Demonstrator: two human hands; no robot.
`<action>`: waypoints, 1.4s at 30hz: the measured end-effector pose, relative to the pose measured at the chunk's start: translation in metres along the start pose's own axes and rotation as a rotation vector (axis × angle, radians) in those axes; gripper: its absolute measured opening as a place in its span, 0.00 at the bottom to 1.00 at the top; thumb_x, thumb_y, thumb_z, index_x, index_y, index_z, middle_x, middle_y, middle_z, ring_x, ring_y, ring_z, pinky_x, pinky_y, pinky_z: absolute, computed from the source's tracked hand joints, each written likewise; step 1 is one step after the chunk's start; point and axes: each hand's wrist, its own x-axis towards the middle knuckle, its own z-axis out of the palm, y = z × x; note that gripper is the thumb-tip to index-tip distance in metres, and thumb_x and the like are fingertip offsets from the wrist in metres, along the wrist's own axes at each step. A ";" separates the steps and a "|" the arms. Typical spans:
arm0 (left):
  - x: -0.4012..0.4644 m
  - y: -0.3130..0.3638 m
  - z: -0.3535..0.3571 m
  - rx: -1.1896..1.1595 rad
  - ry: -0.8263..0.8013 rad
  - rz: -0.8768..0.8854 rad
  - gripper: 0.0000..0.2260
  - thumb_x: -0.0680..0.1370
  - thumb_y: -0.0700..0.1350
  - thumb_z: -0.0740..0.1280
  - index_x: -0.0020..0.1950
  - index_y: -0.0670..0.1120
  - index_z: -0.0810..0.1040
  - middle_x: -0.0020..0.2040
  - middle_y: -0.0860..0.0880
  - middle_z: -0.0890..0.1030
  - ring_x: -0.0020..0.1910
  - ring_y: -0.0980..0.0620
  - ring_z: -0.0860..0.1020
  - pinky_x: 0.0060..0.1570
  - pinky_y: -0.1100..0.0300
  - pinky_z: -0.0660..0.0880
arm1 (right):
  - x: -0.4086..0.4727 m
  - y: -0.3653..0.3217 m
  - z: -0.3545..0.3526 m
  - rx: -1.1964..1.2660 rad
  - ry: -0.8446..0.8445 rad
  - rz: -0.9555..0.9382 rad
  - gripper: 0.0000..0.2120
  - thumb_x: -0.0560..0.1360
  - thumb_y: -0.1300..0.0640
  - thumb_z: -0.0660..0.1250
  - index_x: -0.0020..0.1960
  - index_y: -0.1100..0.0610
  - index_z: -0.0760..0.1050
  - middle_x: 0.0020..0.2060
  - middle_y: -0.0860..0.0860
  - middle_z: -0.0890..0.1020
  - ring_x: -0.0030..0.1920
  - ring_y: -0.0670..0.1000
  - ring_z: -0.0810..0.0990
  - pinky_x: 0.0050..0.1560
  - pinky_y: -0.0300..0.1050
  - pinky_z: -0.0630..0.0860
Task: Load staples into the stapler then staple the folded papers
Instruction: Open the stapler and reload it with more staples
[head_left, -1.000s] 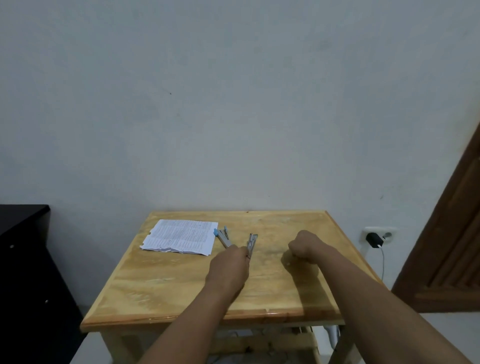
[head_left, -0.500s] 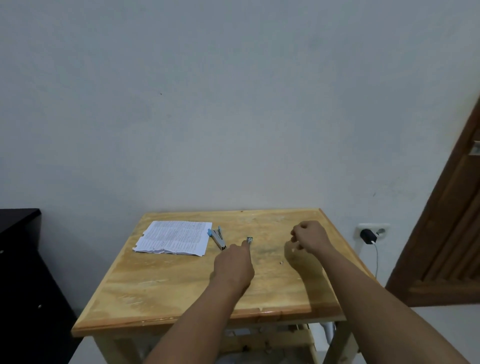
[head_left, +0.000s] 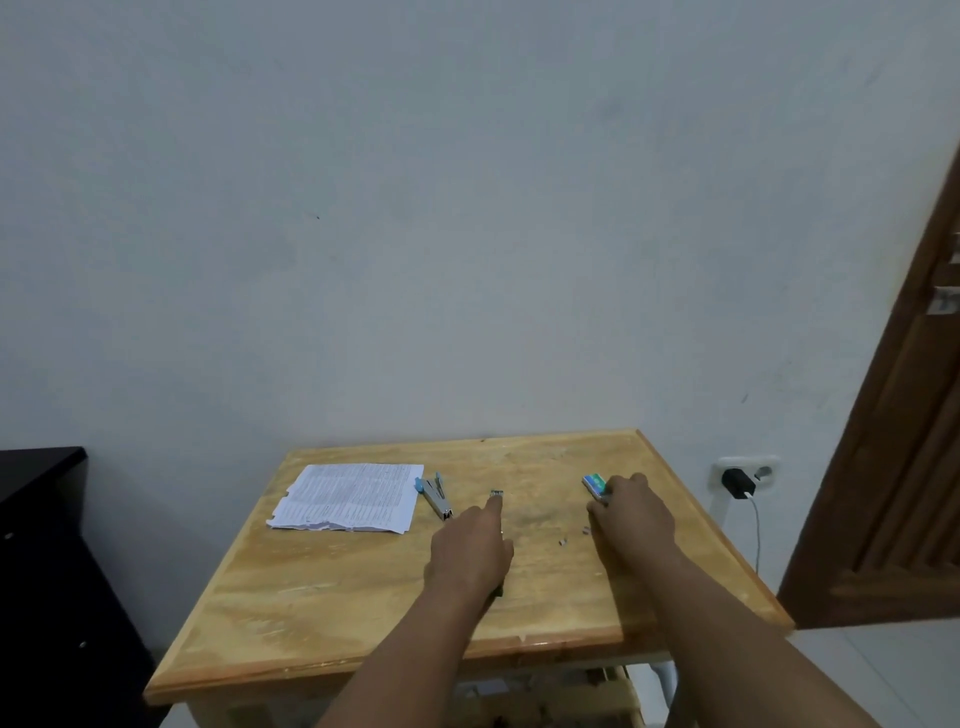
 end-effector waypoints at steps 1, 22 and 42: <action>0.000 0.000 0.000 -0.020 0.006 -0.003 0.28 0.82 0.54 0.66 0.81 0.54 0.63 0.57 0.48 0.82 0.55 0.46 0.82 0.47 0.52 0.79 | -0.002 0.000 0.000 -0.009 0.018 -0.013 0.13 0.80 0.48 0.66 0.61 0.52 0.80 0.53 0.51 0.79 0.46 0.51 0.80 0.42 0.47 0.79; -0.021 -0.005 -0.021 -0.292 0.214 -0.041 0.22 0.84 0.57 0.63 0.78 0.55 0.69 0.62 0.53 0.79 0.55 0.52 0.80 0.51 0.50 0.81 | -0.014 0.005 -0.014 0.350 -0.117 0.093 0.19 0.73 0.61 0.75 0.63 0.55 0.80 0.60 0.57 0.84 0.51 0.53 0.80 0.36 0.43 0.74; -0.014 0.011 -0.043 -0.585 0.110 -0.176 0.16 0.83 0.56 0.65 0.67 0.50 0.79 0.48 0.52 0.83 0.40 0.54 0.83 0.40 0.58 0.76 | -0.027 -0.018 -0.065 1.096 -0.584 0.121 0.15 0.74 0.67 0.76 0.60 0.61 0.84 0.54 0.61 0.85 0.47 0.56 0.85 0.42 0.46 0.81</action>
